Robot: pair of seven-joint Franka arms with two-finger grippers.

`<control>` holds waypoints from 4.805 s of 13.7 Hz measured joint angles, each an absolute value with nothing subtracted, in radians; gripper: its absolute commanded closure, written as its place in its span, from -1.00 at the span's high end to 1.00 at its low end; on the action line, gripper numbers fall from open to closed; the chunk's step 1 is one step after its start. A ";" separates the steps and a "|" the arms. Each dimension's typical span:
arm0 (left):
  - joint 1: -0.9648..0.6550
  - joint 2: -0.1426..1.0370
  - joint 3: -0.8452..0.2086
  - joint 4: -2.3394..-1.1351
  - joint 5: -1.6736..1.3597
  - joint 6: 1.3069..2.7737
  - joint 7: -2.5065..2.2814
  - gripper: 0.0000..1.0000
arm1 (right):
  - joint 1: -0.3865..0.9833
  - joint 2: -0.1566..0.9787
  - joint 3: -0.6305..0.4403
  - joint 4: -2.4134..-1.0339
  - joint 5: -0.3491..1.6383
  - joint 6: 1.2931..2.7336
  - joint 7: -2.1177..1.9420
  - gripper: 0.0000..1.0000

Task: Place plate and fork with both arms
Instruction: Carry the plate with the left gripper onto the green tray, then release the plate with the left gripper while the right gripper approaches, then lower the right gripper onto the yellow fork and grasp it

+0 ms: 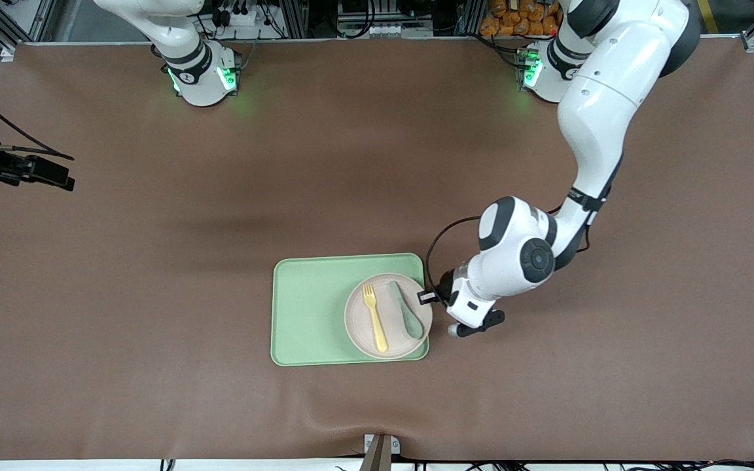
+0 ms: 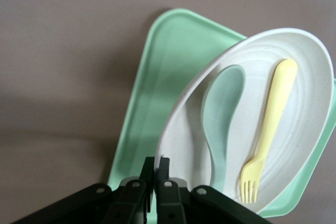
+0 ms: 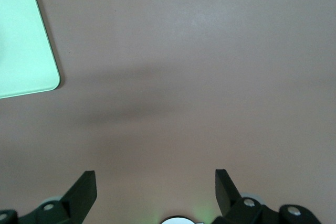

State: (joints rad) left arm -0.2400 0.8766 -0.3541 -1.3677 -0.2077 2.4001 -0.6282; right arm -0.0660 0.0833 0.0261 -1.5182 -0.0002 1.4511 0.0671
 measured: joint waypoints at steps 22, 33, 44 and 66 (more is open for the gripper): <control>-0.114 0.560 -0.300 -1.310 -0.088 2.067 -0.663 1.00 | 0.145 0.226 0.047 -1.500 0.192 1.706 0.364 1.00; 0.056 0.173 -0.202 -1.321 0.022 1.452 -0.178 1.00 | 0.405 0.588 0.059 -1.250 0.195 2.030 0.291 1.00; -0.015 0.034 -0.037 -1.362 0.002 1.303 0.033 1.00 | 0.450 0.871 0.052 -1.200 0.165 2.414 -0.114 0.57; -0.019 0.045 -0.038 -1.370 -0.002 1.351 0.019 1.00 | 0.600 1.057 -0.029 -1.171 0.055 2.631 -0.127 -1.00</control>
State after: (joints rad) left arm -0.0195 0.0452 -0.0378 -1.3703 -0.0021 1.3512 0.0186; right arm 0.5997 1.0575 -0.0291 -1.1712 0.0554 2.6307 -0.1269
